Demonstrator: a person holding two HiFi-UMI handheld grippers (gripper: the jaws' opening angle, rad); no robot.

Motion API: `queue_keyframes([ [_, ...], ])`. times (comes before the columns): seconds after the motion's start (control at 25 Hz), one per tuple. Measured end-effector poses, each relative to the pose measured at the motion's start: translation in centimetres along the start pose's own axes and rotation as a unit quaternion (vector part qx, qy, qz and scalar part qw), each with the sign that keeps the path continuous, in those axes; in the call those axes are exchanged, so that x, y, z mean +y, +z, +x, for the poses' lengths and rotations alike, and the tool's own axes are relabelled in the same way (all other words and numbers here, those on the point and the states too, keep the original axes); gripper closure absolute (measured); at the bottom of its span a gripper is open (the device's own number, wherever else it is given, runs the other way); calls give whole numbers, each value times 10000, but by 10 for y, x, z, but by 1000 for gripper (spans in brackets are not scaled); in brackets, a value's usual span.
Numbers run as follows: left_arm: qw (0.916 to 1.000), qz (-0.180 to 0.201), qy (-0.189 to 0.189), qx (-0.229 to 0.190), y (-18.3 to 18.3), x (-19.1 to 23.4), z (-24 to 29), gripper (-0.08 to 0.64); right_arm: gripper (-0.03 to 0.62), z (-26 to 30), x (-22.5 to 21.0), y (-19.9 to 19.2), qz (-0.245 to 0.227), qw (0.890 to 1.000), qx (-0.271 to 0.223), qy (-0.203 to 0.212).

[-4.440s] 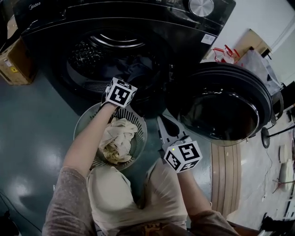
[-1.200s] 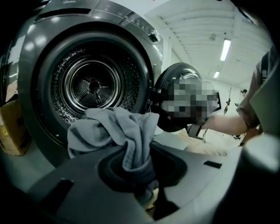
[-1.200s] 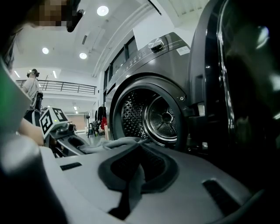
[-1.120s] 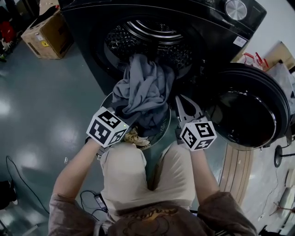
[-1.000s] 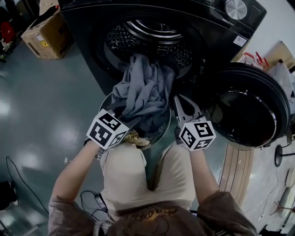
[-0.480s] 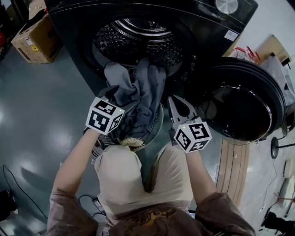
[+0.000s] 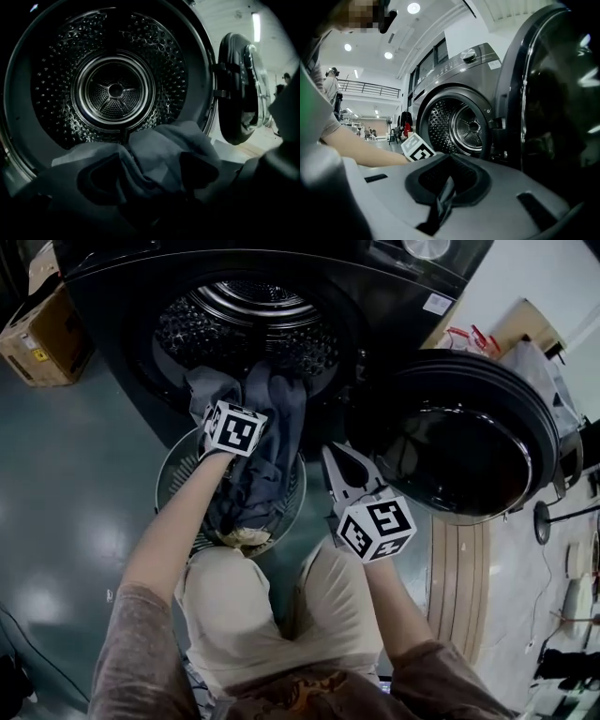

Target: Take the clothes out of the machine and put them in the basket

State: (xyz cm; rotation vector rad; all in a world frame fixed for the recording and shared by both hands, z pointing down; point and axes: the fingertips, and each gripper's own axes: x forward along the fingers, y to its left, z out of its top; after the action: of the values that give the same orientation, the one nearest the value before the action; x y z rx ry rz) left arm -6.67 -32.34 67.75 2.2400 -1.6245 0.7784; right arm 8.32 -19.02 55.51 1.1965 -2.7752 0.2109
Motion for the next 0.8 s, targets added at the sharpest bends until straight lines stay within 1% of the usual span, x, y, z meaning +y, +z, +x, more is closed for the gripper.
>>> queue_keyframes([
  [0.04, 9999, 52, 69, 79, -1, 0, 7, 145, 595, -1, -1, 0, -3, 10000, 11, -25],
  [0.12, 9996, 79, 165, 215, -4, 0, 16, 190, 595, -2, -3, -2, -9, 10000, 32, -49],
  [0.2, 9994, 47, 248, 220, -6, 2, 17, 205, 595, -3, -5, -4, -11, 10000, 51, -56],
  [0.24, 9995, 52, 251, 181, -5, 2, 16, 253, 595, -4, -7, -5, -14, 10000, 61, -60],
  [0.28, 9997, 61, 199, 138, -4, 0, 13, 429, 595, -4, -8, -6, -20, 10000, 75, -61],
  [0.32, 9999, 54, 102, 109, -3, -4, 10, 479, 595, -4, -9, -7, -28, 9999, 91, -57],
  [0.36, 9999, 39, -19, 99, -3, -9, 5, 498, 595, -4, -9, -8, -35, 9999, 106, -44],
  [0.48, 9990, 39, -434, 73, -4, -20, -18, 506, 595, -2, -7, -10, -27, 9999, 112, 24],
  [0.6, 9958, 235, -888, 39, -8, -38, -62, 508, 595, 0, -7, -9, 7, 9999, 80, 90],
  [0.72, 9899, 386, -1356, 152, -24, -58, -112, 508, 595, 5, -6, -9, 46, 9998, 55, 171],
  [0.8, 9874, 309, -1530, 272, -40, -65, -140, 506, 595, 10, -4, -9, 90, 9996, 40, 249],
])
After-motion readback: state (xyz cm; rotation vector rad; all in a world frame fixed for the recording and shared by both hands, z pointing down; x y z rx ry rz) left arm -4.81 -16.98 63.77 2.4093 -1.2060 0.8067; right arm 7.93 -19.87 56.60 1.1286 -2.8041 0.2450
